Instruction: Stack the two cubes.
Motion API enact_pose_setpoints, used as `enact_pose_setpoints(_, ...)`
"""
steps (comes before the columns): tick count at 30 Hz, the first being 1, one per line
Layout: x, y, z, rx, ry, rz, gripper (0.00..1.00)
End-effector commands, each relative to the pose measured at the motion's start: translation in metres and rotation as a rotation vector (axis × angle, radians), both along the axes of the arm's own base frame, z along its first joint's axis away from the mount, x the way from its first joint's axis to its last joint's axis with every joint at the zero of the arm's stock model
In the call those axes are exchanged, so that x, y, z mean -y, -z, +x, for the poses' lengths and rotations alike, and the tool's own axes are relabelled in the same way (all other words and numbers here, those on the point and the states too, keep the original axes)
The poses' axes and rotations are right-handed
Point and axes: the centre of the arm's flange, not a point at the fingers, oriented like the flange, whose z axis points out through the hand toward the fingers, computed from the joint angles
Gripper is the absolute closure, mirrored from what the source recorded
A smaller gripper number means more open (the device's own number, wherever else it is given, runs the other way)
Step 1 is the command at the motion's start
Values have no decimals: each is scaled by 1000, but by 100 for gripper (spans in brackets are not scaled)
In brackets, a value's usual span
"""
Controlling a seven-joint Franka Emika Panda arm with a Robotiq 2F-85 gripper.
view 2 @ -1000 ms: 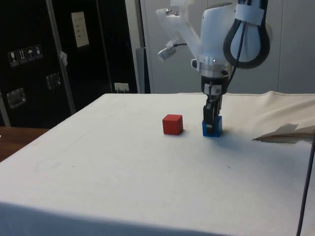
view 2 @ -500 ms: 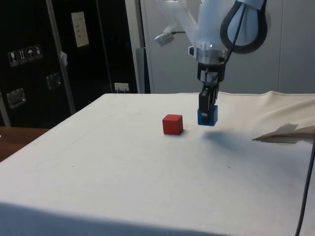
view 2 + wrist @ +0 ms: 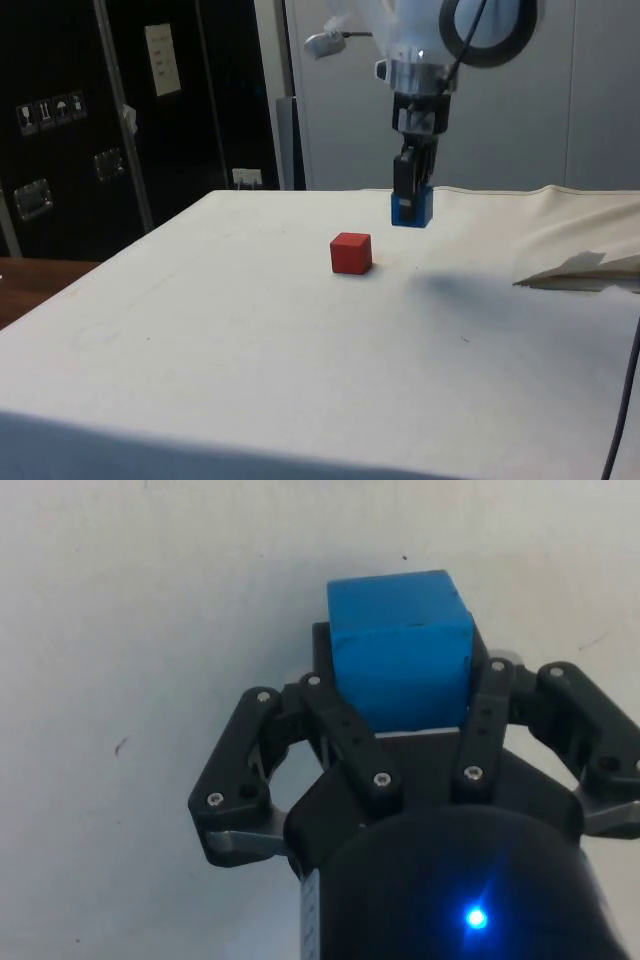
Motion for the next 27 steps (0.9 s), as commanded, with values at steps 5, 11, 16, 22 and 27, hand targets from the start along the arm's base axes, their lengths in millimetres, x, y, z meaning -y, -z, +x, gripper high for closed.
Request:
enact_pose_setpoints(5,0,-13,4,0,0,5,98)
enact_pose_setpoints(11,1,-35,12,-8,-2,6,98)
enact_pose_setpoints(16,1,-50,18,-12,-3,8,98)
enact_pose_setpoints(22,2,-69,28,-22,-5,8,98)
enact_pose_setpoints(27,-1,-77,35,-31,-9,5,98)
